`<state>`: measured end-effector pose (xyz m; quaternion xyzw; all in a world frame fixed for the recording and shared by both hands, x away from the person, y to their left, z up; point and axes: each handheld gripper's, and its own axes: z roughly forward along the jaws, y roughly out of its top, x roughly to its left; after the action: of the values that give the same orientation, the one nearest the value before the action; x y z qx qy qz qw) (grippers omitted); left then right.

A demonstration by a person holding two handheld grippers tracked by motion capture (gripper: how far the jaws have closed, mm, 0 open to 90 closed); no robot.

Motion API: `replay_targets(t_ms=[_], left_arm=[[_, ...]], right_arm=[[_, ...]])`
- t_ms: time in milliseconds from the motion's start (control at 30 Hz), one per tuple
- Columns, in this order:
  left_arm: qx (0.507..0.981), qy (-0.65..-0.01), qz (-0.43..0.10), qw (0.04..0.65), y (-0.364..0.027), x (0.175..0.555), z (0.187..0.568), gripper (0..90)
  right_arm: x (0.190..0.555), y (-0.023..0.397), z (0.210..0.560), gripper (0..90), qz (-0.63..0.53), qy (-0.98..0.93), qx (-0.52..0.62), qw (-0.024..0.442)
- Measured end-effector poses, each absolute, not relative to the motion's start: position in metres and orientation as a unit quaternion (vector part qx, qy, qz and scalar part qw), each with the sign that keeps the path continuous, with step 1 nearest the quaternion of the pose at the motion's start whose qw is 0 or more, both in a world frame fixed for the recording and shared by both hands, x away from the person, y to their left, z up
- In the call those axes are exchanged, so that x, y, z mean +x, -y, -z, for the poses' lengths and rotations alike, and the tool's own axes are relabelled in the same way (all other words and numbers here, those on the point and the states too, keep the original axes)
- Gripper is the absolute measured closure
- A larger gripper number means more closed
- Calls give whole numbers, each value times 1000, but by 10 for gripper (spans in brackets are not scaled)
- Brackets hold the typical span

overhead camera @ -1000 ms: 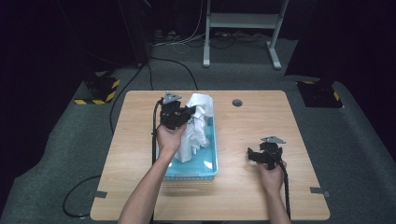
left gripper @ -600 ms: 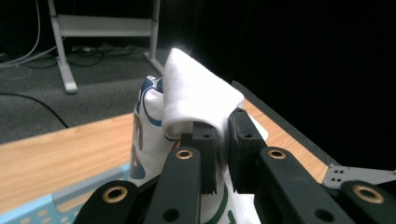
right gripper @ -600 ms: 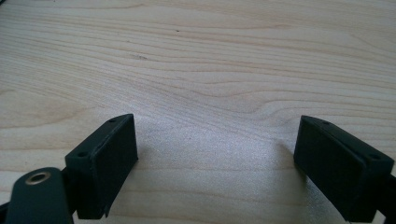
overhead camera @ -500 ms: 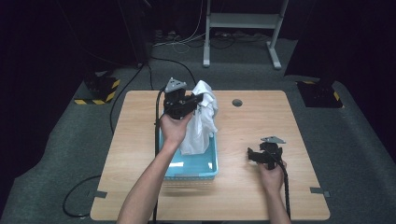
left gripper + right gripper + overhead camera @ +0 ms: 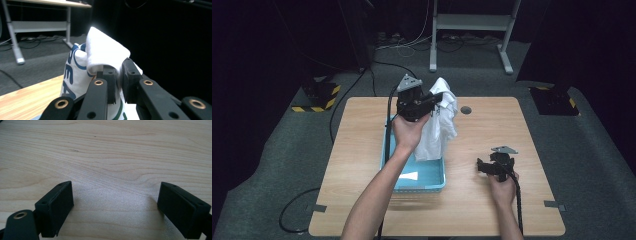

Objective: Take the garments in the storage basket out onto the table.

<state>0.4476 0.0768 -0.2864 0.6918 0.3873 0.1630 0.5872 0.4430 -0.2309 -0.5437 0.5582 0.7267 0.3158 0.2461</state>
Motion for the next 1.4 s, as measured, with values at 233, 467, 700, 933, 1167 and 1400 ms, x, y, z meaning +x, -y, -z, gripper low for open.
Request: replay_targets(t_ms=[233, 467, 700, 933, 1167, 1400], left_arm=[[697, -362, -148, 601, -55, 446, 277, 829], [704, -355, -141, 599, -38, 449, 283, 827], [722, -351, -141, 580, -18, 454, 300, 825], [730, -350, -138, 571, -2, 459, 313, 823], [739, -350, -132, 560, 7, 464, 331, 822], [742, -359, -124, 552, 9, 469, 346, 822]], right_arm=[[443, 231, 544, 130, -316, -726, 559, 246], [443, 231, 544, 130, -316, -726, 559, 246], [443, 231, 544, 130, -316, -727, 558, 247], [443, 231, 544, 130, -316, -726, 558, 247], [443, 231, 544, 129, -316, -726, 559, 246], [443, 231, 544, 129, -316, -726, 558, 247]])
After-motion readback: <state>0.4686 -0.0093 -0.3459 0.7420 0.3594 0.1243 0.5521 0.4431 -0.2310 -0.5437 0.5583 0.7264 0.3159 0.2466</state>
